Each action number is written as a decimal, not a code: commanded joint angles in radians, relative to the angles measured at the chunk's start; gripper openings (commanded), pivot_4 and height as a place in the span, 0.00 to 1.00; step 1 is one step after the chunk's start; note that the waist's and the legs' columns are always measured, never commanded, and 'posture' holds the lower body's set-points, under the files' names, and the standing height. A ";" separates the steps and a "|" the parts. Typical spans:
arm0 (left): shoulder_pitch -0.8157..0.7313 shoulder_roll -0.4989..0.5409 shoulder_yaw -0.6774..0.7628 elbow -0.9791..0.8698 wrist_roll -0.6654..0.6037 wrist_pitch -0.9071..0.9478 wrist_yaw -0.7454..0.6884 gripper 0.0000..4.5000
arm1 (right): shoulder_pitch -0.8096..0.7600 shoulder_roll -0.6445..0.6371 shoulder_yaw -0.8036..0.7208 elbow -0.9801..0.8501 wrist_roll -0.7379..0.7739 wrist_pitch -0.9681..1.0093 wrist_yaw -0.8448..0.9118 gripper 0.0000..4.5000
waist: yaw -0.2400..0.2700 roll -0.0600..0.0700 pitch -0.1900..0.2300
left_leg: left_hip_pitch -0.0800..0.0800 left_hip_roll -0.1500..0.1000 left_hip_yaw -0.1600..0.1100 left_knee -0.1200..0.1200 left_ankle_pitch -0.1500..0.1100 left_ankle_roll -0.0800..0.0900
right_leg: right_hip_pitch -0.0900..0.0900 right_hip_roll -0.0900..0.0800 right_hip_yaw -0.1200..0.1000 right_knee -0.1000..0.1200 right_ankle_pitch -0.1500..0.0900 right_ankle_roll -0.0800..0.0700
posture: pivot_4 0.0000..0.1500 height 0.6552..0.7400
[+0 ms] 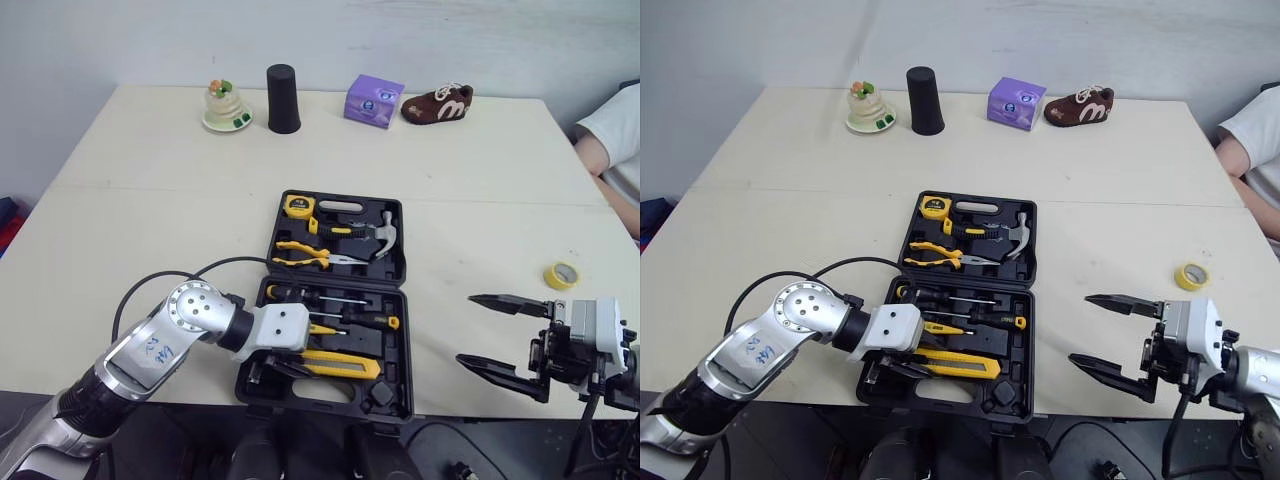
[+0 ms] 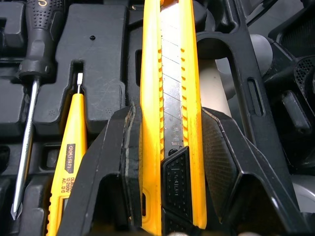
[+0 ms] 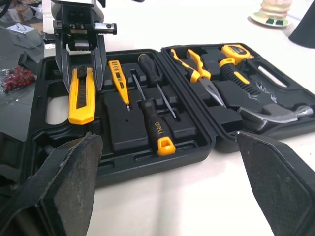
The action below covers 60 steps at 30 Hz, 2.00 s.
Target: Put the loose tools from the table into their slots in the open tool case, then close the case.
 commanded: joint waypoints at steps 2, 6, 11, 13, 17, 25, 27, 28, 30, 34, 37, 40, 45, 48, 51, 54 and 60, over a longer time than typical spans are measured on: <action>0.019 0.001 -0.008 0.002 0.020 0.006 0.003 0.39 | -0.016 0.009 0.008 -0.013 -0.001 -0.023 -0.006 1.00 | 0.000 0.000 0.000 | 0.000 0.000 0.000 0.000 0.000 0.000 | 0.000 0.000 0.000 0.000 0.000 0.000 | 1.00 1.00; 0.002 -0.031 0.020 0.024 -0.001 -0.082 -0.017 0.70 | -0.026 0.013 0.016 -0.008 -0.006 -0.026 -0.008 1.00 | 0.000 0.000 0.000 | 0.000 0.000 0.000 0.000 0.000 0.000 | 0.000 0.000 0.000 0.001 0.000 0.000 | 1.00 1.00; -0.016 -0.036 0.066 0.062 -0.032 -0.122 -0.058 0.70 | -0.041 0.012 0.032 -0.001 -0.012 -0.029 -0.017 1.00 | 0.000 0.000 0.000 | 0.000 0.000 0.000 0.001 0.000 0.000 | 0.000 0.000 0.000 0.001 0.000 0.000 | 1.00 1.00; -0.015 -0.041 0.079 0.075 -0.034 -0.153 -0.070 0.70 | -0.043 0.012 0.034 0.000 -0.014 -0.030 -0.018 1.00 | 0.000 0.000 0.000 | 0.000 0.000 0.000 0.001 0.000 0.000 | 0.000 0.000 0.000 0.001 0.000 0.000 | 1.00 1.00; -0.016 -0.120 0.152 0.107 -0.079 -0.217 -0.032 0.70 | -0.041 0.015 0.035 0.005 -0.019 -0.033 -0.018 1.00 | 0.001 0.000 0.000 | 0.000 0.000 0.000 0.001 0.000 0.000 | -0.001 0.000 0.000 0.001 0.000 0.000 | 1.00 1.00; 0.062 -0.153 0.133 0.085 -0.107 -0.233 -0.066 0.11 | -0.029 0.021 0.036 0.037 -0.032 -0.052 -0.003 1.00 | -0.002 0.000 0.000 | 0.000 0.000 0.001 0.001 0.000 0.000 | 0.000 0.000 0.000 0.002 0.000 0.001 | 1.00 1.00; 0.081 -0.164 0.107 0.092 -0.078 -0.233 -0.049 0.01 | -0.022 0.024 0.039 0.049 -0.040 -0.062 0.005 1.00 | -0.001 0.000 0.000 | 0.000 0.000 0.001 0.002 0.000 0.000 | 0.000 0.000 0.000 0.002 0.000 0.001 | 1.00 1.00; 0.087 -0.164 0.095 0.100 -0.060 -0.245 -0.049 0.01 | -0.020 0.025 0.041 0.052 -0.042 -0.065 0.007 1.00 | -0.001 0.000 0.000 | 0.000 -0.001 0.000 0.002 0.000 0.000 | 0.000 0.001 0.000 0.002 0.000 0.001 | 1.00 1.00; 0.092 -0.166 0.080 0.112 -0.033 -0.256 -0.044 0.01 | -0.019 0.025 0.042 0.057 -0.044 -0.070 0.010 1.00 | -0.001 0.000 0.000 | 0.000 -0.001 0.000 0.002 0.001 0.001 | 0.000 0.001 0.000 0.002 0.000 0.001 | 1.00 1.00; 0.095 -0.168 0.038 0.147 0.027 -0.278 -0.025 0.01 | -0.017 0.026 0.042 0.068 -0.047 -0.080 0.019 1.00 | 0.000 0.000 0.000 | 0.000 -0.001 0.001 0.002 0.001 0.001 | 0.000 0.000 0.000 0.002 0.001 0.001 | 1.00 1.00; 0.101 -0.181 0.020 0.166 0.064 -0.262 0.011 0.01 | -0.017 0.022 0.040 0.079 -0.049 -0.087 0.025 1.00 | -0.001 0.000 0.000 | 0.000 -0.001 0.001 0.002 0.001 0.002 | 0.000 0.000 0.001 0.002 0.001 0.002 | 1.00 1.00; 0.106 -0.186 0.012 0.178 0.076 -0.253 0.024 0.01 | -0.015 0.022 0.039 0.082 -0.050 -0.090 0.028 1.00 | 0.000 0.000 0.000 | 0.000 -0.001 0.001 0.002 0.001 0.002 | 0.000 0.000 0.001 0.002 0.001 0.002 | 1.00 1.00; 0.118 -0.177 -0.006 0.207 0.105 -0.214 0.049 0.01 | -0.013 0.023 0.040 0.085 -0.049 -0.095 0.029 1.00 | 0.000 0.000 0.000 | 0.001 -0.001 0.001 0.002 0.002 0.003 | 0.002 -0.001 0.001 0.002 0.002 0.003 | 1.00 1.00; 0.131 -0.158 -0.030 0.230 0.131 -0.175 0.059 0.01 | -0.013 0.024 0.042 0.087 -0.049 -0.098 0.028 1.00 | 0.000 0.000 -0.003 | 0.002 -0.001 0.000 0.002 0.002 0.003 | 0.003 -0.002 0.001 0.002 0.003 0.003 | 1.00 1.00; 0.143 -0.143 -0.053 0.246 0.153 -0.123 0.078 0.01 | -0.013 0.025 0.044 0.087 -0.050 -0.100 0.024 1.00 | -0.001 -0.001 -0.004 | 0.009 -0.002 0.000 0.000 0.001 0.004 | 0.009 -0.002 0.001 0.000 0.003 0.003 | 1.00 1.00; 0.154 -0.136 -0.068 0.272 0.169 -0.115 0.092 0.01 | -0.009 0.028 0.045 0.086 -0.051 -0.101 0.021 1.00 | -0.003 0.001 -0.010 | 0.018 0.000 0.000 -0.005 -0.005 0.007 | 0.020 -0.005 0.000 -0.006 0.002 0.001 | 1.00 1.00; 0.151 -0.176 -0.006 0.281 0.113 -0.252 0.106 0.01 | -0.008 0.025 0.038 0.084 -0.051 -0.097 0.009 1.00 | -0.002 0.004 -0.019 | 0.018 0.000 0.000 -0.005 -0.006 0.009 | 0.021 -0.006 0.000 -0.007 0.003 -0.001 | 1.00 1.00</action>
